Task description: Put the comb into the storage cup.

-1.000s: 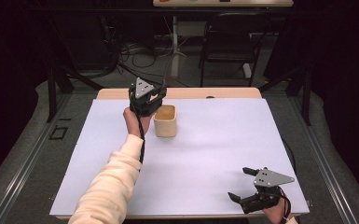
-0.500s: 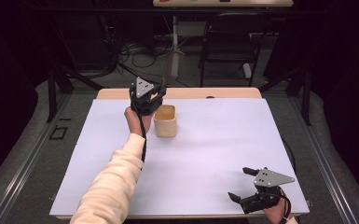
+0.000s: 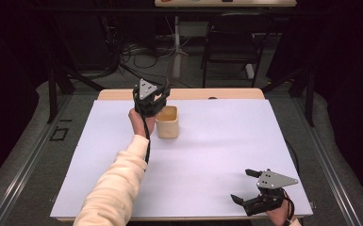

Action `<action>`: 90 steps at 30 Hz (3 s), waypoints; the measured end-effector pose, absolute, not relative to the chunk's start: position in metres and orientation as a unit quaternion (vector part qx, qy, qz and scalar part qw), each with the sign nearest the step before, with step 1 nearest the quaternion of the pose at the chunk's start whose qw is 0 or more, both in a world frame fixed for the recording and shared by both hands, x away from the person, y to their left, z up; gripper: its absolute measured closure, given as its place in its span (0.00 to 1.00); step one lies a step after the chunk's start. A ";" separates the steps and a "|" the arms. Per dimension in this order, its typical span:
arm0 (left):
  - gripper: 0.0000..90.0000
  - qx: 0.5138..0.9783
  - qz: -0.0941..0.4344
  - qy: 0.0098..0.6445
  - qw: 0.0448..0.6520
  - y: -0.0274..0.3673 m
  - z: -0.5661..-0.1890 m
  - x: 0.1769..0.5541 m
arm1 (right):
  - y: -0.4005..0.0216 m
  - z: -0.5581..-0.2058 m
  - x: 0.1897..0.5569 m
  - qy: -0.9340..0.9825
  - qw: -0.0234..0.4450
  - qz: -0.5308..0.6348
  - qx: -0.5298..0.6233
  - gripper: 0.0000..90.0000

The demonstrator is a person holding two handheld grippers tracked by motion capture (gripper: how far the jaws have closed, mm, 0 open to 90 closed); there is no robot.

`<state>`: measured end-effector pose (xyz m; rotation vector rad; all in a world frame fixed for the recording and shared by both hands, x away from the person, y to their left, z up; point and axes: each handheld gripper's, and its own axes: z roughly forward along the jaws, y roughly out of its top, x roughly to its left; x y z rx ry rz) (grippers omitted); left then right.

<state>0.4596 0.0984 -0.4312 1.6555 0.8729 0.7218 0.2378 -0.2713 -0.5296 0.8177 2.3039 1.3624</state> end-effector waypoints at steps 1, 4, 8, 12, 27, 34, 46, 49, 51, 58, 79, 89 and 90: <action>0.80 0.696 0.302 0.367 0.538 0.098 -0.432 0.460 | -0.271 -0.530 0.238 0.811 0.170 0.479 0.289 0.00; 0.80 0.692 0.297 0.368 0.545 0.098 -0.435 0.462 | -0.271 -0.530 0.238 0.811 0.170 0.480 0.288 0.00; 0.80 0.688 0.292 0.371 0.551 0.098 -0.438 0.463 | -0.271 -0.530 0.238 0.811 0.170 0.479 0.288 0.00; 0.80 0.687 0.284 0.372 0.556 0.099 -0.441 0.465 | -0.271 -0.530 0.238 0.811 0.169 0.479 0.289 0.00; 0.80 0.685 0.277 0.374 0.561 0.100 -0.455 0.468 | -0.271 -0.530 0.238 0.811 0.169 0.480 0.289 0.00; 0.80 0.683 0.269 0.378 0.564 0.103 -0.462 0.470 | -0.271 -0.530 0.237 0.811 0.169 0.480 0.289 0.00; 0.80 0.689 0.270 0.375 0.558 0.104 -0.470 0.469 | -0.271 -0.530 0.237 0.812 0.169 0.479 0.289 0.00; 0.80 0.692 0.270 0.373 0.556 0.105 -0.472 0.468 | -0.271 -0.530 0.237 0.812 0.169 0.478 0.289 0.00; 0.80 0.693 0.269 0.375 0.555 0.106 -0.473 0.467 | -0.271 -0.530 0.237 0.812 0.169 0.477 0.289 0.00; 0.80 0.698 0.268 0.379 0.546 0.106 -0.475 0.467 | -0.271 -0.530 0.238 0.812 0.169 0.477 0.290 0.00; 0.80 0.718 0.267 0.367 0.528 0.102 -0.480 0.468 | -0.271 -0.530 0.238 0.814 0.168 0.476 0.288 0.00; 0.80 0.728 0.264 0.365 0.517 0.101 -0.482 0.469 | -0.272 -0.530 0.238 0.814 0.169 0.475 0.288 0.00; 0.80 0.730 0.263 0.364 0.515 0.101 -0.482 0.469 | -0.272 -0.530 0.238 0.814 0.169 0.476 0.288 0.00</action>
